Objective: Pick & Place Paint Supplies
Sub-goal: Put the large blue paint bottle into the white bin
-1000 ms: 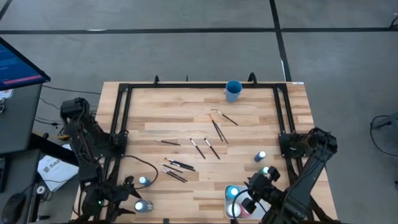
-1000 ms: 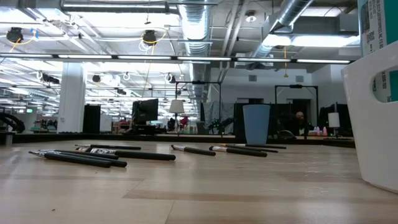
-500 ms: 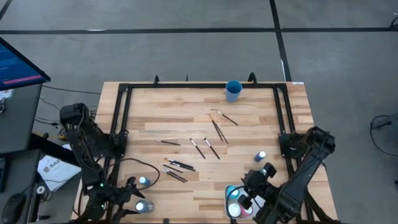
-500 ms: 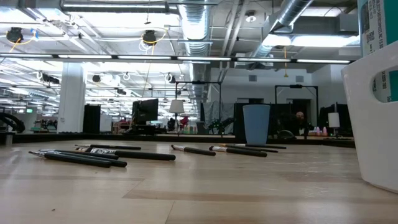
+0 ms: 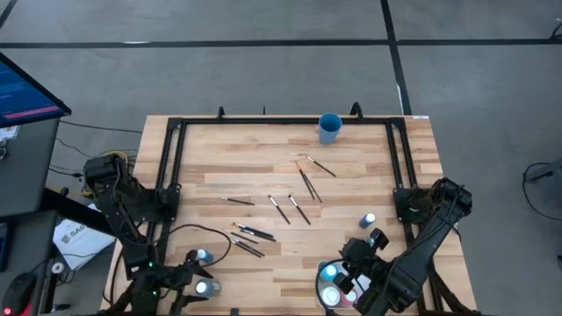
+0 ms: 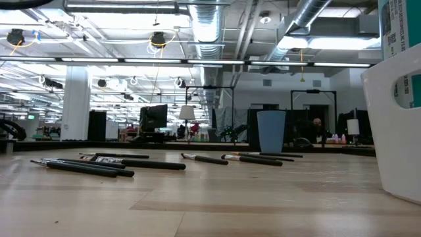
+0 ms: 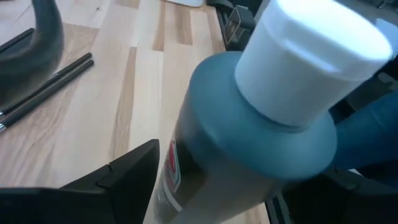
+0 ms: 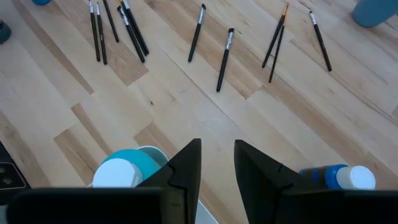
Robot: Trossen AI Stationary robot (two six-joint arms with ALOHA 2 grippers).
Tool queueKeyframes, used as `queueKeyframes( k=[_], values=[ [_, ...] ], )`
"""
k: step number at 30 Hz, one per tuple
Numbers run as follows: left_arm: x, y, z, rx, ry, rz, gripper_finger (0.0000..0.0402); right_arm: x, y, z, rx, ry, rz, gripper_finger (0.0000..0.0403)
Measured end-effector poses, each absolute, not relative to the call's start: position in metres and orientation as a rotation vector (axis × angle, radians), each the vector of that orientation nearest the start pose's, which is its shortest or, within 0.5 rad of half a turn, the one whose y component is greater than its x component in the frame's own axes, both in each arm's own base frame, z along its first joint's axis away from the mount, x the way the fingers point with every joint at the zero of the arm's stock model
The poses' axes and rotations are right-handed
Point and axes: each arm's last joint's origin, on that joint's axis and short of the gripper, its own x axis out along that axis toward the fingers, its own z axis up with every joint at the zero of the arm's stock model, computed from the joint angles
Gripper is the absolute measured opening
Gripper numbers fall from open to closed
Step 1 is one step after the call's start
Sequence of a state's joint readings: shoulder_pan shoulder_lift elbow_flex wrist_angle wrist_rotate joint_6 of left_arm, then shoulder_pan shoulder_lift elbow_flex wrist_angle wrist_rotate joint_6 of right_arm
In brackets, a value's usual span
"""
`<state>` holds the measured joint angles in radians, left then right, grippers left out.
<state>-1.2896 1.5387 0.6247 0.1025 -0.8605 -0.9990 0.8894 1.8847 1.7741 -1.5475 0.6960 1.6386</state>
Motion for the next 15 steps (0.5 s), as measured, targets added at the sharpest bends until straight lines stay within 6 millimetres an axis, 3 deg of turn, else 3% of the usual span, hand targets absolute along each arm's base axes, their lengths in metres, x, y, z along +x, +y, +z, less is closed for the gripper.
queueKeyframes(
  k=[9, 15],
  values=[
    [0.0958, -0.2524, 0.1479, -0.269, 0.521, -0.169, 0.0224, 0.2320, 0.2564, 0.2975, 0.294, 0.837, -0.698, 0.0088],
    [0.0961, -0.2538, 0.1498, -0.293, 0.515, -0.179, 0.0216, 0.2323, 0.2564, 0.2976, 0.296, 0.834, -0.697, 0.0088]
  ],
)
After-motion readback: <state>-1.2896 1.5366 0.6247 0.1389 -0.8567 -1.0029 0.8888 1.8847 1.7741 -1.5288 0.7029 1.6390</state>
